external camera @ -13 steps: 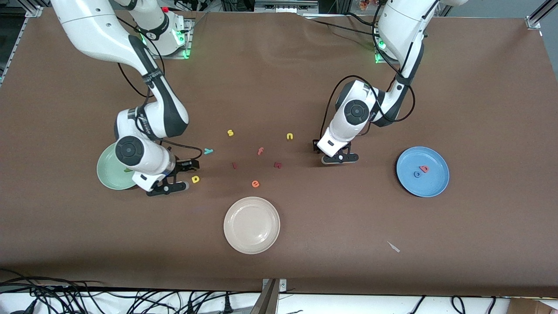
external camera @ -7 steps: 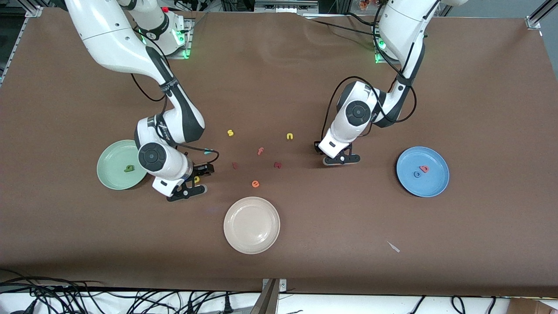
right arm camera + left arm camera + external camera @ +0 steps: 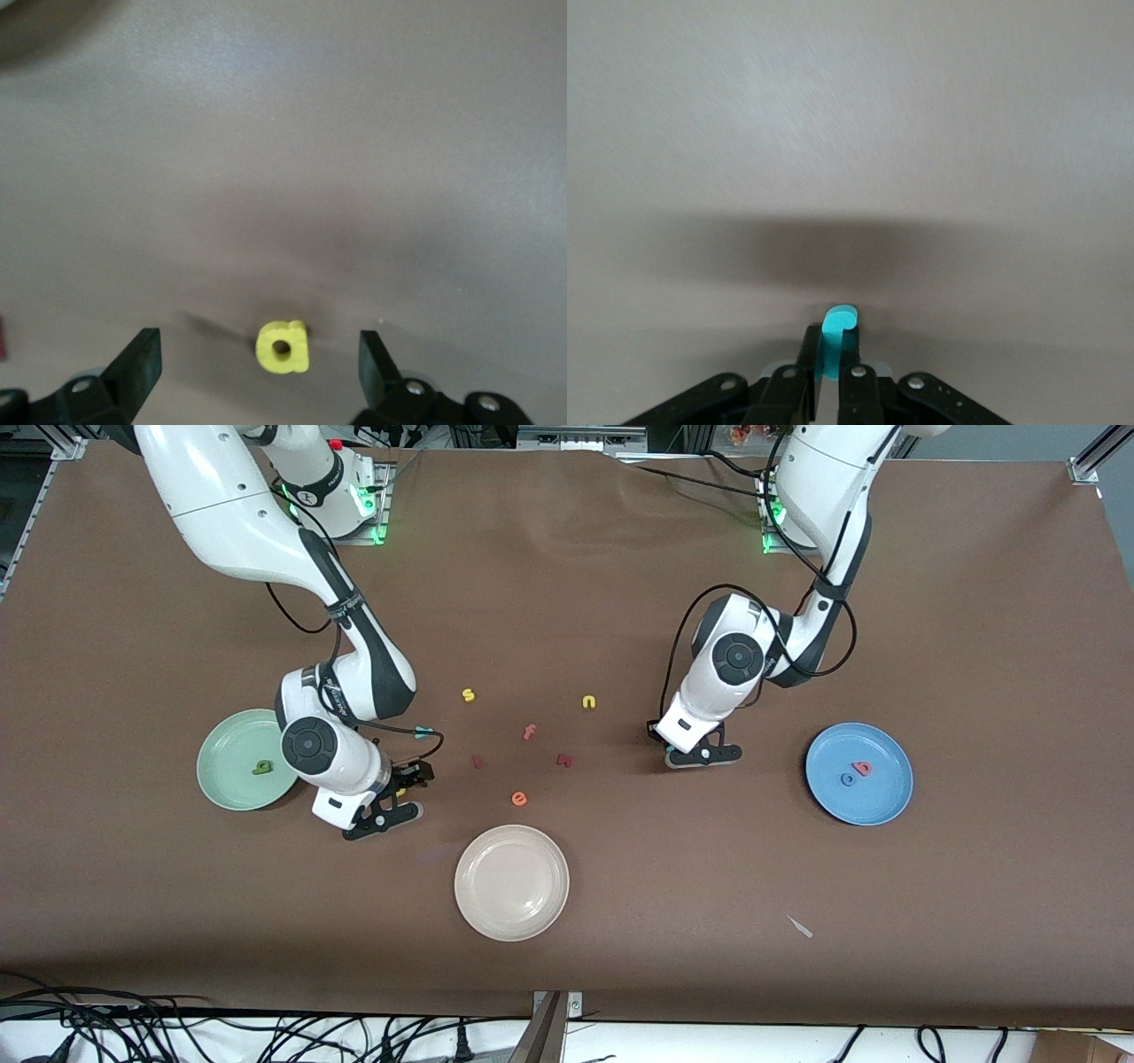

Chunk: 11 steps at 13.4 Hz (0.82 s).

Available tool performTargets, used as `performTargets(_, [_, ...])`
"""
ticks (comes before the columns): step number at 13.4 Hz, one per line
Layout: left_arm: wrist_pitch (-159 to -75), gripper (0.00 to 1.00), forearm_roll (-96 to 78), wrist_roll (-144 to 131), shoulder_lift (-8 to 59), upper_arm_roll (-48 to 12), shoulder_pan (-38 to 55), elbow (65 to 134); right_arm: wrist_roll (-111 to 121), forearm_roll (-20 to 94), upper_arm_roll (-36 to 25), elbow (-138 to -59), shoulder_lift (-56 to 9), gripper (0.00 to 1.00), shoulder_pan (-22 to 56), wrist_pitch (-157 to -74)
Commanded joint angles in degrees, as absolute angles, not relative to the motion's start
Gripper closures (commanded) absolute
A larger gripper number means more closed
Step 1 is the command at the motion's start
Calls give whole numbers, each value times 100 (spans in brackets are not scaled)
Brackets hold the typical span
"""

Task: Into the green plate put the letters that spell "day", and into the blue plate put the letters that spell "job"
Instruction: 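Carry the teal r to the blue plate while the right grasps yellow a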

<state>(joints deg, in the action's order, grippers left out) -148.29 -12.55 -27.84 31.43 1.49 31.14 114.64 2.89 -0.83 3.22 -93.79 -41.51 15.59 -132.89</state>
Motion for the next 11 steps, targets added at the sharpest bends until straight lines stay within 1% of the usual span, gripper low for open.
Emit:
performTargets(1, [-14240,99,-1266,-1938,2568,149,2429,11479,510,-176,334,-9518,-4201,7,1485,-13596])
performTargets(2, [-14116,98,-1266,-1298,2462,123,1999,11496,510,-184,334,-9536,-4210,11,1485,-13614])
performTargets(4, [-14054,98,-1266,-207,2373,-87,1164,11531,510,-280,325,-9527,-4210,16,1477,-13623])
performTargets(7, [-14071,98,-1274,789,2390,-62,739,11759,510,-325,325,-9615,-4192,28,1477,-13579])
performTargets(9, [-14132,97,-1274,1377,2522,-1,520,11760,501,-325,308,-9738,-4149,33,1477,-13596])
performTargets(11, [-14142,96,-1283,1713,2575,123,379,11716,457,-325,308,-9747,-4148,36,1477,-13588])
